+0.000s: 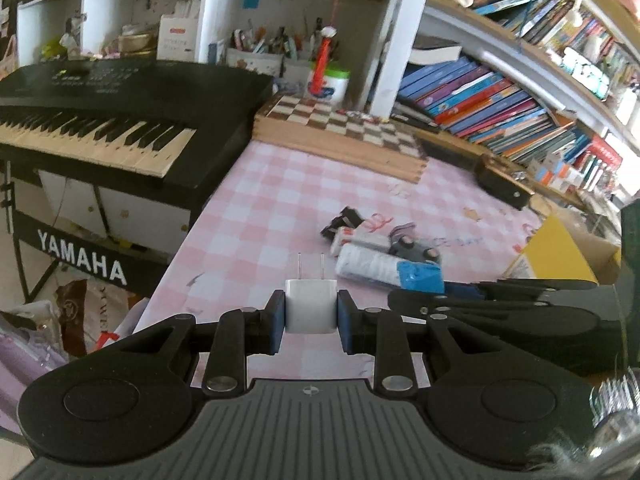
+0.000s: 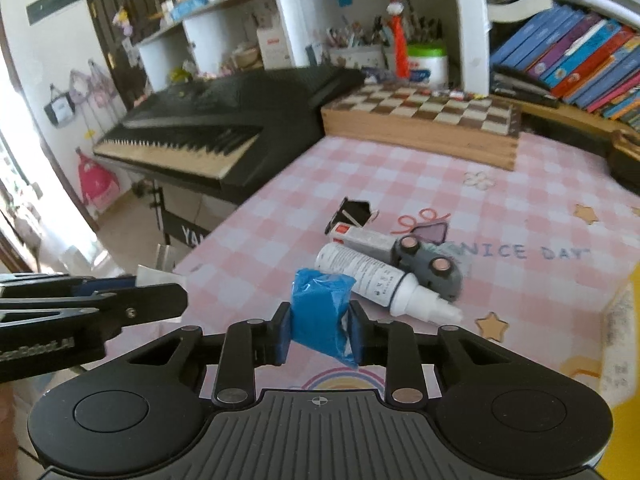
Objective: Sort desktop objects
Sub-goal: 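Grasp the white cube with left tool while right tool grasps the blue cloth, then carry the white cube and blue cloth toward the yellow box with both tools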
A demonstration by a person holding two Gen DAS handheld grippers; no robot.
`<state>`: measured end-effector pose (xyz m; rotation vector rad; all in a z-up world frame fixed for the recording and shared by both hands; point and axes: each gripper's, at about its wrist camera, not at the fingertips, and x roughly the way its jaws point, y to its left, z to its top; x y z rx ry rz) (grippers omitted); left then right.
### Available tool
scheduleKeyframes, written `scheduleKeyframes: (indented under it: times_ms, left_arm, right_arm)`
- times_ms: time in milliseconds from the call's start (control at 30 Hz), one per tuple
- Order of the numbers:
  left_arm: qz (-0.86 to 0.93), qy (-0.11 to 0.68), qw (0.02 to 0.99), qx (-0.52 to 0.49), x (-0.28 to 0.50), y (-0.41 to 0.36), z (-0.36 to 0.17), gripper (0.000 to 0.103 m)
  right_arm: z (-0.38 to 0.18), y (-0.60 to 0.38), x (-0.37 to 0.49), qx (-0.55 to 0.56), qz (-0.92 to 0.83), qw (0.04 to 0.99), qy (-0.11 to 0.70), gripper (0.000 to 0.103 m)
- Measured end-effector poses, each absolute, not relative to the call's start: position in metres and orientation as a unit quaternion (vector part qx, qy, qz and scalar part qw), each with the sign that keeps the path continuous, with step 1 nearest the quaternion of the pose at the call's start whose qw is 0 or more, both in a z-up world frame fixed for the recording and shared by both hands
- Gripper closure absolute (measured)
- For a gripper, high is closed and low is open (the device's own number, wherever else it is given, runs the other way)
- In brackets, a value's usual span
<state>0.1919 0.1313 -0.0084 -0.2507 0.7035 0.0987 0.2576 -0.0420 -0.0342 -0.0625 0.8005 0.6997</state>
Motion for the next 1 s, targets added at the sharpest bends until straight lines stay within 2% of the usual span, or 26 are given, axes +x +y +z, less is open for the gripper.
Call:
scheduleKeyframes:
  times_ms: [433,1000]
  left_arm:
    - [0.0,0.3,0.943,-0.146,0.138,0.116,0.027,0.078]
    - [-0.048,0.314,0.936,-0.15,0.057,0.105,0.023,0.079]
  right_arm:
    - [0.011,-0.087,0.202,-0.006,0.321,0.875,0.363,0.075]
    - [0.013,-0.099,0.11,0.002,0.3,0.878,0.374,0.075]
